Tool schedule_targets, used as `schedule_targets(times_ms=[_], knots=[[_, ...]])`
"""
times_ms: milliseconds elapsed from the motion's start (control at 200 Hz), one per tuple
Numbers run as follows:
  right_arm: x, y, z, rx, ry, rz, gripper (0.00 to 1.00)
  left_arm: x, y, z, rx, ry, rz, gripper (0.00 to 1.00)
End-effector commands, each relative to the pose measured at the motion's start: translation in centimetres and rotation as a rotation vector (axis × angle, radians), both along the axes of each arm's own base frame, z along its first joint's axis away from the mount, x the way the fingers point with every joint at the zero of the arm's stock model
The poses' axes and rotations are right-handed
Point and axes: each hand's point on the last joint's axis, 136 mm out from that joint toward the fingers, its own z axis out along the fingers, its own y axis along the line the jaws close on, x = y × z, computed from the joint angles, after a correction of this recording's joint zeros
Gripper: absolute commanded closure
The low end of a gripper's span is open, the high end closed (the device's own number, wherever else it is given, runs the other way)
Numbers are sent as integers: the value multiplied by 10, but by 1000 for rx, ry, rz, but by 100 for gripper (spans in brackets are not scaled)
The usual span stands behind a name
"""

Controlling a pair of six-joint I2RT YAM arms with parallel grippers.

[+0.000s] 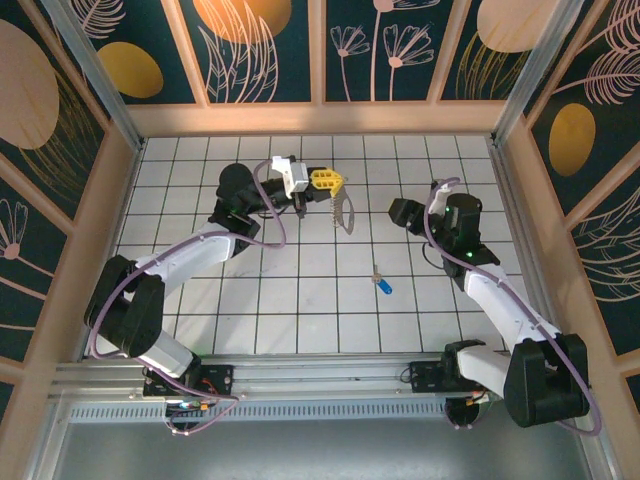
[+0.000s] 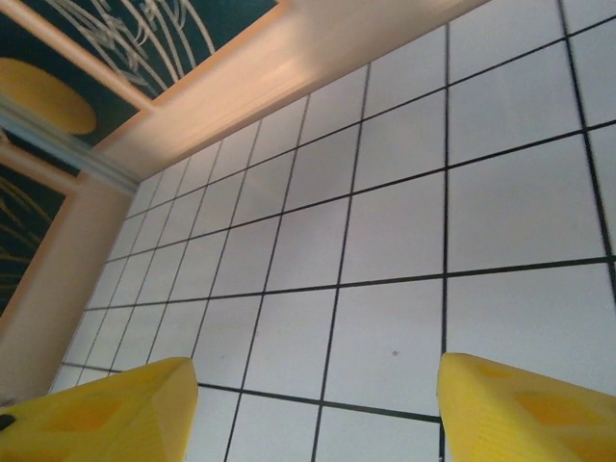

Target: Put the keys on the keyring

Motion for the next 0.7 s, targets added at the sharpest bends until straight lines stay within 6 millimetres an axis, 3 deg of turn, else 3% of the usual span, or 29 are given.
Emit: schedule_targets(times_ms=[0,175,310,455,691], knots=[[0,23,48,29,-165,146,34,-4,-4,5,52,-25,-20,100],[-10,43,99,64,-367,299,37,-4,-10,-2,110,7,-61,100],[-32,59,130,80,-532,469,40,-4,-14,-6,155,57,-102,100],[-48,70,146,87,-627,602,45,-4,-20,-6,182,119,-157,100],[-55,77,153,93,-680,688,55,-6,-27,1,186,208,-253,100]])
